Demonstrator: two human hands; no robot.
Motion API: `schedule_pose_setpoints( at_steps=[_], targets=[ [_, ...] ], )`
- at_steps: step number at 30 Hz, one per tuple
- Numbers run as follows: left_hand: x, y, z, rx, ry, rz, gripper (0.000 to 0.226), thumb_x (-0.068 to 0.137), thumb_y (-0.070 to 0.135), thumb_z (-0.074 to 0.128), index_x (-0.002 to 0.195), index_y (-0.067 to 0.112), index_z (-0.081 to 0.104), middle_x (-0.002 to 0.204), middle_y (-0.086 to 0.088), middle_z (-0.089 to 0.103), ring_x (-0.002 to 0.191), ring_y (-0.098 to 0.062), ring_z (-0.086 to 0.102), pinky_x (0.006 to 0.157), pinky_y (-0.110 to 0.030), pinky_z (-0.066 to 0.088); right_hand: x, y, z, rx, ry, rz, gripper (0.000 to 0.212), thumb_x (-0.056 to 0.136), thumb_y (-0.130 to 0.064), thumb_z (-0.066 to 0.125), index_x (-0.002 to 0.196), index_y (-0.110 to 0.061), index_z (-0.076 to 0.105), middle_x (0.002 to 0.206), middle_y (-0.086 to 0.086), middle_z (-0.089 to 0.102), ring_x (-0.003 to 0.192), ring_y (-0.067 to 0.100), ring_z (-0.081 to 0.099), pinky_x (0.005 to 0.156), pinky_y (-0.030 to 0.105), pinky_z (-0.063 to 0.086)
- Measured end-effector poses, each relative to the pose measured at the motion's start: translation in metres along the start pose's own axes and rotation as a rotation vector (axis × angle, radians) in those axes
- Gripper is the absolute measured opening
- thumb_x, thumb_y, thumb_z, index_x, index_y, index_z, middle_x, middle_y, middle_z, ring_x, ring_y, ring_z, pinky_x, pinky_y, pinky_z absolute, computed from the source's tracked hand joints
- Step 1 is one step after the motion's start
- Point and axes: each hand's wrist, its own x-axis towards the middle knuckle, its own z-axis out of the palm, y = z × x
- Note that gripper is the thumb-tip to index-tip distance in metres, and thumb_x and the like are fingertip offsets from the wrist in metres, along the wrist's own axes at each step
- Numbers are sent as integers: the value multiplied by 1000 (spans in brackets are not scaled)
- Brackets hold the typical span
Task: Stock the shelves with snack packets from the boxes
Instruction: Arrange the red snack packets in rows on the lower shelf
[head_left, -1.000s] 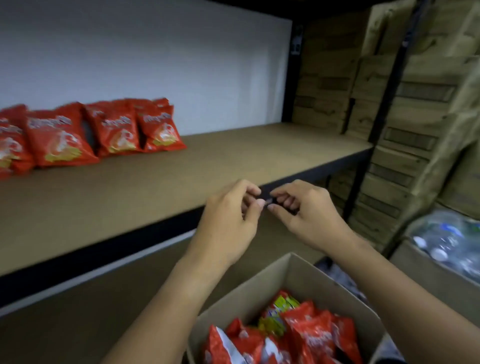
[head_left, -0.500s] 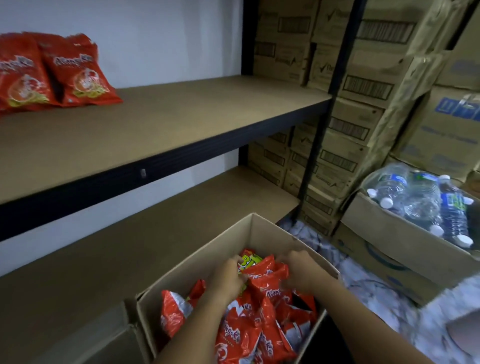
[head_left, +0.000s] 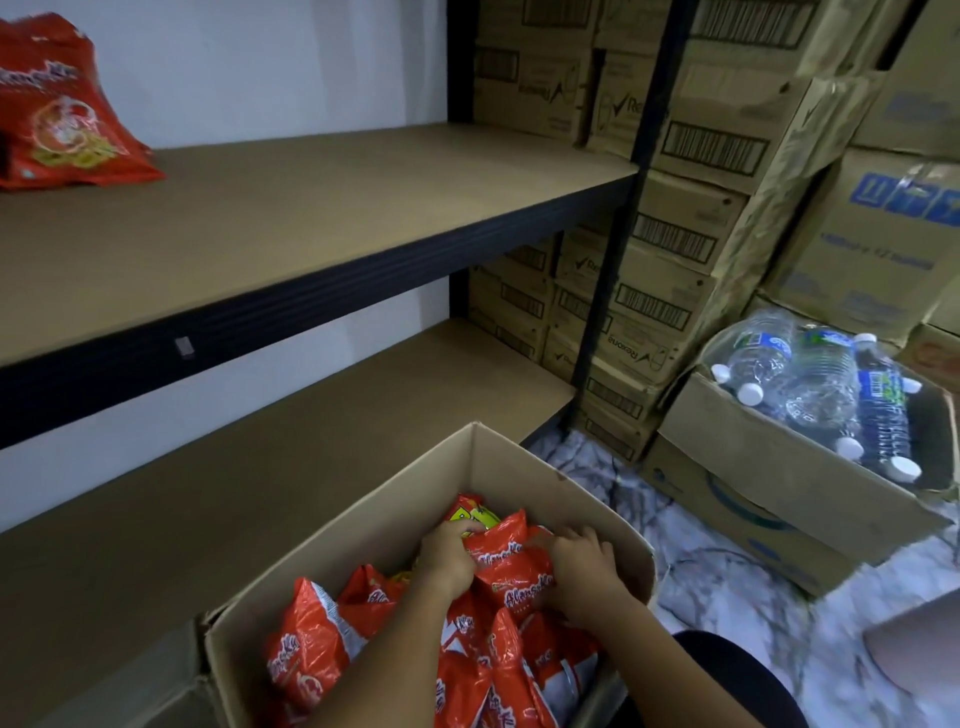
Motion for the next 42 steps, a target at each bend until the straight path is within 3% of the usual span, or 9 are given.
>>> schedule_pose_setpoints(
  at_steps=[5, 11, 14, 17, 21, 26, 32, 38, 42],
  targets=[
    [-8, 3, -1, -83, 45, 54, 34, 80, 7, 80, 97, 32, 65, 113, -1, 69, 99, -16, 65, 84, -30, 57, 3, 3, -4, 135, 47, -16, 43, 84, -35, 70, 124, -34, 56, 130, -2, 56, 124, 24, 46, 105, 39, 38],
    [-30, 16, -31, -212, 173, 227, 34, 90, 5, 68, 103, 36, 67, 107, 12, 69, 102, -6, 65, 76, -12, 49, -6, 9, -25, 500, 104, -74, 27, 79, -28, 76, 93, -37, 55, 98, -12, 65, 92, 3, 61, 82, 27, 51],
    [-47, 29, -58, -255, 299, 323, 31, 96, 15, 62, 112, 42, 59, 112, 18, 65, 103, 1, 60, 78, -12, 45, -15, 7, -52, 644, 128, -99, 24, 83, -28, 74, 93, -38, 55, 95, -9, 67, 86, 3, 65, 73, 23, 53],
    [-62, 47, -88, -319, 358, 409, 9, 101, 35, 53, 109, 37, 50, 108, 15, 63, 98, -2, 61, 72, -22, 47, -27, -4, -87, 858, 160, -136, 21, 88, -22, 70, 101, -32, 58, 98, 1, 71, 86, 14, 72, 76, 38, 61],
    [-83, 71, -132, -316, 483, 484, 18, 101, 21, 56, 89, 32, 63, 103, 12, 61, 99, 0, 59, 81, -25, 48, -50, -30, -148, 1246, 211, -239, 35, 90, 1, 64, 121, -14, 53, 111, 19, 64, 86, 25, 72, 65, 34, 60],
    [-146, 101, -192, -326, 633, 625, 23, 99, 16, 59, 91, 34, 70, 107, 18, 61, 107, 1, 58, 79, -9, 45, -63, -64, -209, 1227, 385, -510, 33, 94, -13, 61, 125, -25, 60, 111, 8, 68, 98, 27, 70, 73, 40, 61],
    [-219, 111, -281, -385, 749, 718, 25, 79, 21, 84, 95, 30, 67, 113, 17, 58, 107, -7, 63, 78, -27, 57, -86, -153, -267, 1215, 469, -779, 28, 94, -15, 60, 120, -21, 68, 112, 1, 72, 100, 18, 71, 72, 28, 58],
    [-277, 85, -357, -413, 842, 686, 35, 76, 13, 85, 101, 30, 65, 122, 9, 61, 105, -12, 69, 82, -36, 61, -111, -240, -299, 1256, 416, -904, 35, 86, -33, 62, 120, -30, 68, 116, -9, 69, 104, 9, 69, 71, 25, 59],
    [-313, 56, -398, -431, 897, 660, 32, 80, 9, 81, 102, 27, 69, 111, 3, 73, 99, -13, 72, 83, -37, 60, -113, -290, -303, 1324, 249, -993, 61, 68, -38, 84, 126, -29, 66, 122, -6, 68, 111, 14, 67, 79, 35, 60]
  ],
)
